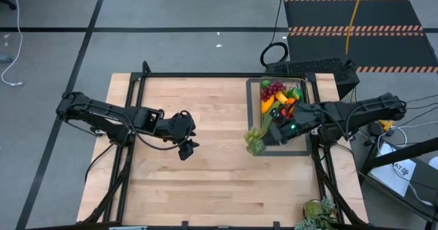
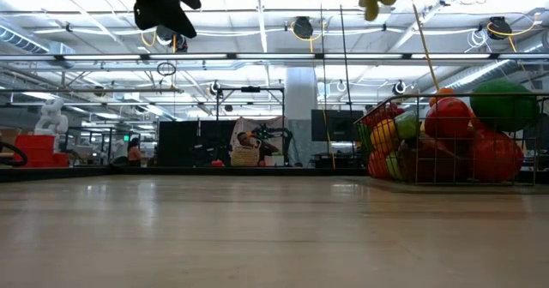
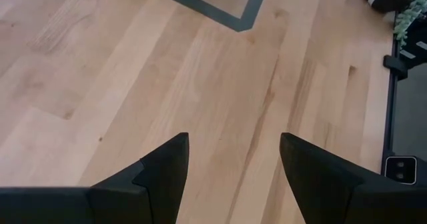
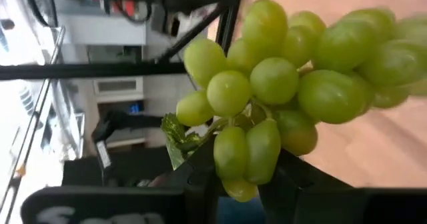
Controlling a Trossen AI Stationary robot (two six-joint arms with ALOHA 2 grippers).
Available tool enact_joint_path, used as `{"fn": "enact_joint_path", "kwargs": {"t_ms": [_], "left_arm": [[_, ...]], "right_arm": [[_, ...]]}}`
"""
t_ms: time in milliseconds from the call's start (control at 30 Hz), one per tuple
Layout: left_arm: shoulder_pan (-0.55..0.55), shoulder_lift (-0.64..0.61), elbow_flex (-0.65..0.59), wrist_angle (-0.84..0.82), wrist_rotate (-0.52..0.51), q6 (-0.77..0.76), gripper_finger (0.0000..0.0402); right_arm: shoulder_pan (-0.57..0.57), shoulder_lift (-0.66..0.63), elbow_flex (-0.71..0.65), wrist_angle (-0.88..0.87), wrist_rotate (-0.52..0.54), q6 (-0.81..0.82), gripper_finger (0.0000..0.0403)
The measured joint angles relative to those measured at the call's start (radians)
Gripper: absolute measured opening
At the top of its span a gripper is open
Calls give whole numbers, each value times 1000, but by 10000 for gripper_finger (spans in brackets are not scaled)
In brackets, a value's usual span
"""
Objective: Build produce basket
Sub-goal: Put the green grapes into the wire basket
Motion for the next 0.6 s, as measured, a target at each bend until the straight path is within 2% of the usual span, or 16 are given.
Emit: {"fn": "enact_joint_path", "kwargs": {"t_ms": [400,600], "left_arm": [[0,0,0,-2,-1,-78,234],[5,0,0,-1,-25,-67,234]], "right_arm": [[-248,-224,0,-263,4,-139,75],[-386,-286,0,-406,0,-215,75]]}}
